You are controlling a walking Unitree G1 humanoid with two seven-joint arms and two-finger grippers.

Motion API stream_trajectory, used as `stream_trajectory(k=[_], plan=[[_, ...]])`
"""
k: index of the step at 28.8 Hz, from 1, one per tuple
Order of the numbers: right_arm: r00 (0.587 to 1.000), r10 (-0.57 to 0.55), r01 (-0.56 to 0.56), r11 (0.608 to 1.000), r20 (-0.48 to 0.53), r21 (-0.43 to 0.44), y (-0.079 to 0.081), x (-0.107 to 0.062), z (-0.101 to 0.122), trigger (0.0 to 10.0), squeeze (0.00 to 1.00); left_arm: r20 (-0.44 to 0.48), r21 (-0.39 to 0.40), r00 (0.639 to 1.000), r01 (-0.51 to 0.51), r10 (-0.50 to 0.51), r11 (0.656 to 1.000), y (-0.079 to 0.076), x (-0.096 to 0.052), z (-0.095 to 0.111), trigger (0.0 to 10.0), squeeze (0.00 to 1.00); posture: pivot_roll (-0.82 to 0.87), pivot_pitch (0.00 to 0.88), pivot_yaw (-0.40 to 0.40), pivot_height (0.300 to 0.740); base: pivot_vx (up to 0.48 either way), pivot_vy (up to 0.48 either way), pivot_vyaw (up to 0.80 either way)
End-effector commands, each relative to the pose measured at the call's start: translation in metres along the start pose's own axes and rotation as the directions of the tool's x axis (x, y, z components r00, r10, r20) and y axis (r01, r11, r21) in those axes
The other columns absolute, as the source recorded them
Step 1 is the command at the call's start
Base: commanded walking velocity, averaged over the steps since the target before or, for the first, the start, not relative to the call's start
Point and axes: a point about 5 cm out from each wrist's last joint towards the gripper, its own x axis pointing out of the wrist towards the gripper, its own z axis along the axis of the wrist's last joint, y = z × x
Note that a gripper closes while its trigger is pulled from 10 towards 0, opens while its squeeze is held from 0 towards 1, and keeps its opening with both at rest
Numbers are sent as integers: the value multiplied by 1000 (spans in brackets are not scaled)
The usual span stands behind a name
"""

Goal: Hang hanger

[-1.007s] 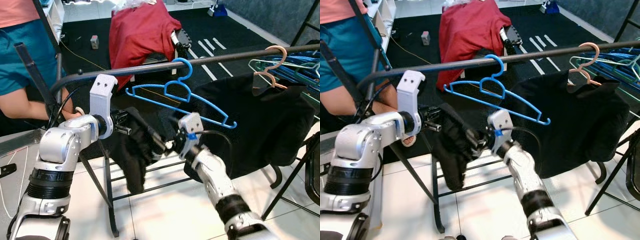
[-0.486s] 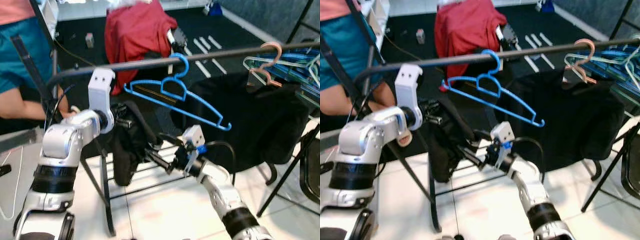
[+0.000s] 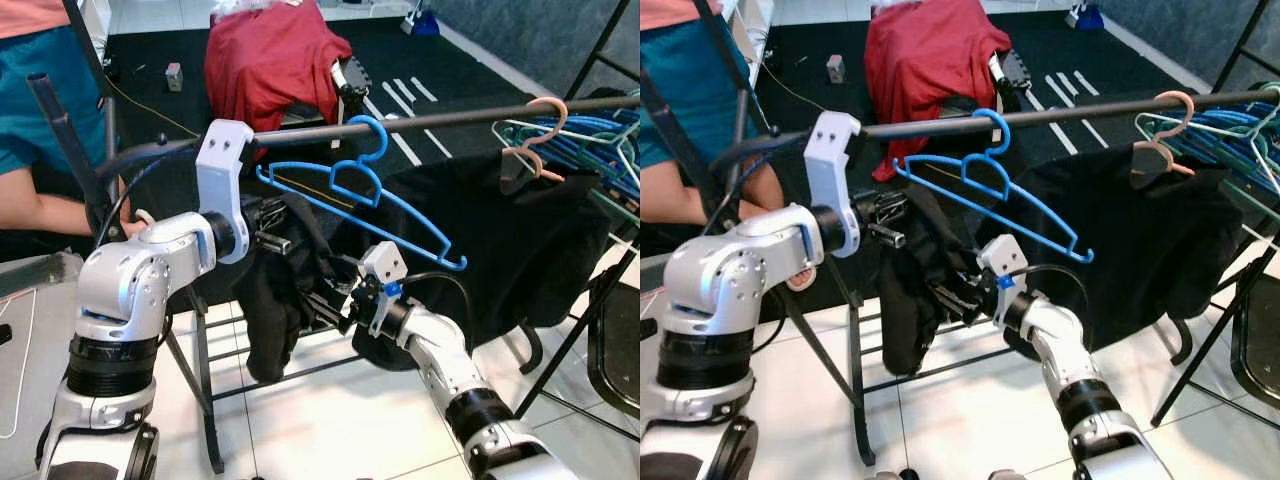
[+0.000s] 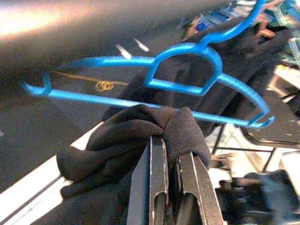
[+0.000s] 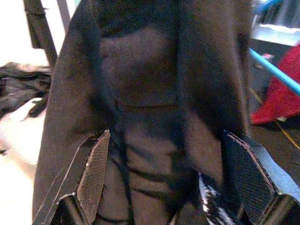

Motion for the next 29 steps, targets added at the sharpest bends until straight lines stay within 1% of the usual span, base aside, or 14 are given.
stream_trajectory(k=[1,2,3,8,9,12,13,15,18,23,27,28,29], plan=[[998,32,-31,999,-53,14,2,1,-9,10000,0,25,-24,997,69,-69,997,-13,0,6,10000,0,-63,124,-59,740,0,0,0],[998,32,-31,999,-53,14,2,1,-9,10000,0,25,-24,997,69,-69,997,-13,0,6,10000,0,-63,124,-59,740,0,0,0],[997,40,-40,999,-67,6,2,3,-10,10000,0,31,-46,996,85,-84,995,-16,0,8,10000,0,-63,124,-59,740,0,0,0],[998,31,-31,1000,-61,-2,1,6,-8,10000,0,30,-60,994,105,-104,993,-19,-1,8,10000,0,-59,124,-62,740,0,0,0],[999,24,-24,1000,-49,0,0,8,-6,3608,0,22,-69,992,122,-121,990,-21,-2,8,10000,0,-61,130,-60,740,0,0,0],[1000,11,-11,1000,-23,14,-1,11,-3,3608,0,8,-66,992,128,-128,990,-21,-3,6,10000,0,-63,130,-54,740,0,0,0],[1000,2,-2,999,4,36,-2,12,0,0,0,-1,-67,990,137,-138,988,-21,-3,5,10000,0,-63,130,-49,740,0,0,0],[999,-4,2,998,34,58,-4,13,3,0,0,-6,-72,989,148,-149,986,-22,-3,5,10000,0,-60,129,-44,740,0,0,0],[999,-3,1,998,38,61,-4,12,4,0,0,-5,-75,988,151,-152,986,-22,-3,5,10000,0,-60,129,-44,740,0,0,0],[997,15,-22,995,79,98,-6,7,4,0,0,-11,-72,989,146,-147,987,-21,-4,5,10000,0,-58,120,-46,740,0,0,0],[990,24,-39,994,138,106,-8,7,12,0,0,-27,-58,998,64,-65,996,-11,-5,0,10000,0,-58,123,-40,740,0,0,0],[986,42,-62,991,163,121,-6,6,16,0,0,-33,-34,999,-9,8,999,-1,-5,-3,10000,0,-56,126,-38,740,0,0,0],[983,54,-77,989,173,128,-5,5,17,0,0,-34,-18,998,-46,45,999,4,-4,-4,10000,0,-56,126,-38,740,0,0,0]])
